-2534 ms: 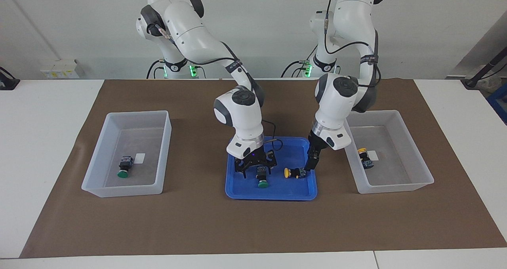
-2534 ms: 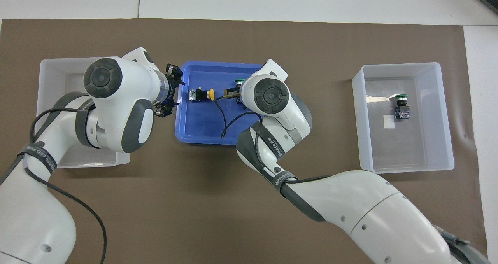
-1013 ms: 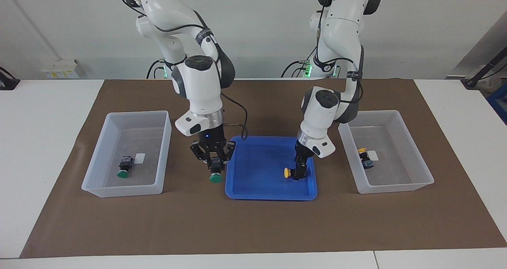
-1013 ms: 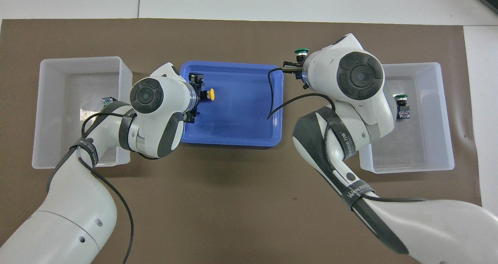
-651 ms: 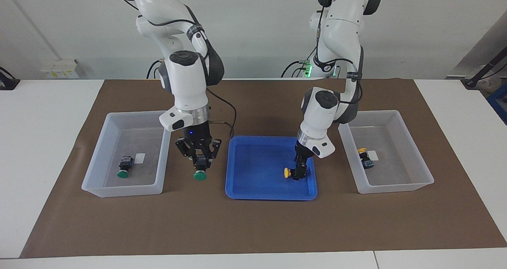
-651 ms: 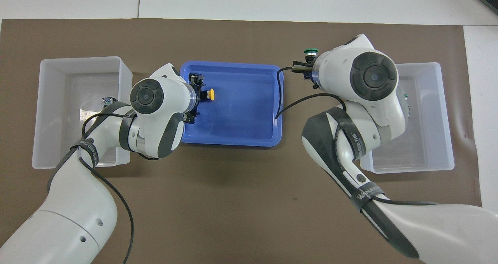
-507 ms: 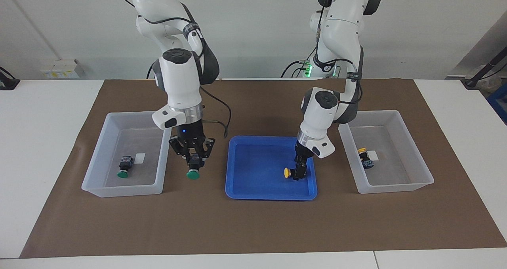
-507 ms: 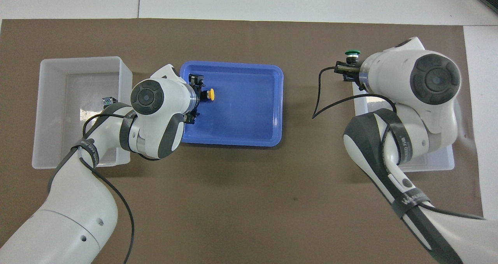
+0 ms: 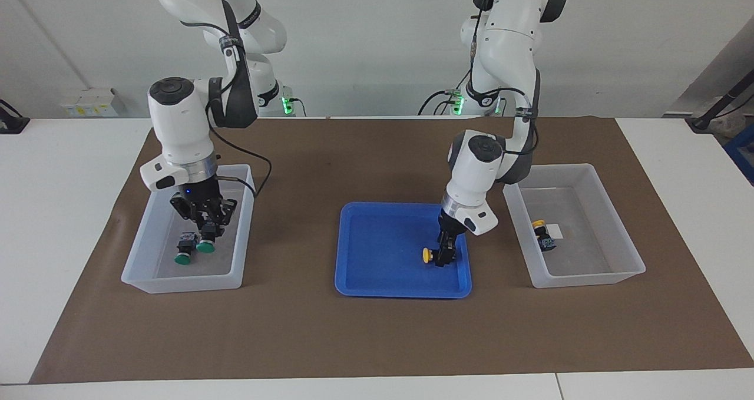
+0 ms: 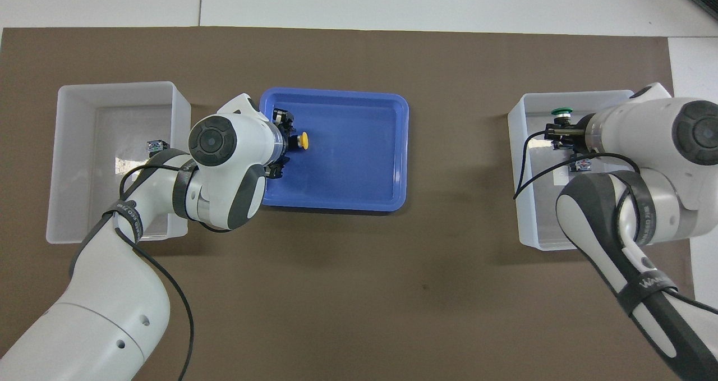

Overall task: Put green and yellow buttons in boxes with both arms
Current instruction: 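Carry the green button into its bin while the left gripper grasps the yellow button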

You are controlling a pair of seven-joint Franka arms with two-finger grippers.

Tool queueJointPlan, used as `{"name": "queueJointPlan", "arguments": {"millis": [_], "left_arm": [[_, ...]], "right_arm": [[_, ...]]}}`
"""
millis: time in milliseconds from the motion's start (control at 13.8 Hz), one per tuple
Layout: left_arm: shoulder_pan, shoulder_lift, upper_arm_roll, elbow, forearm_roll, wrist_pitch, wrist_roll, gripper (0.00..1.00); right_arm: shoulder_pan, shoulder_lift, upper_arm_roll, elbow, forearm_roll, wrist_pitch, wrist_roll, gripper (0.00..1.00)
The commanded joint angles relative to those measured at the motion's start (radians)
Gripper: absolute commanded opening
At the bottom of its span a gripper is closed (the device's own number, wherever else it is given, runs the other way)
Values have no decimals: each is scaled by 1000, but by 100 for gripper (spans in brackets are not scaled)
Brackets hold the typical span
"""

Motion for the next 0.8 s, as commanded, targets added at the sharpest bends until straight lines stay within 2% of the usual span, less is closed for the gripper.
{"name": "queueJointPlan", "arguments": {"millis": [0,145,362,507,724], "left_arm": [[-20,-6,17,-27,5,23,-13,59],[-20,-7,17,-27,5,19,-13,46],[-18,-7,19,-16,15,-3,-9,21],[-15,-9,19,9,63,-69,-7,8],[-3,-7,19,71,94,-181,1,0]], "right_arm": [[-33,-27,14,-48,24,21,-60,0],[-47,16,13,-47,24,82,-71,0],[-70,71,13,-44,24,114,-71,0],[-90,107,14,-41,24,122,-72,0],[-93,122,14,-35,24,124,-81,0]]}}
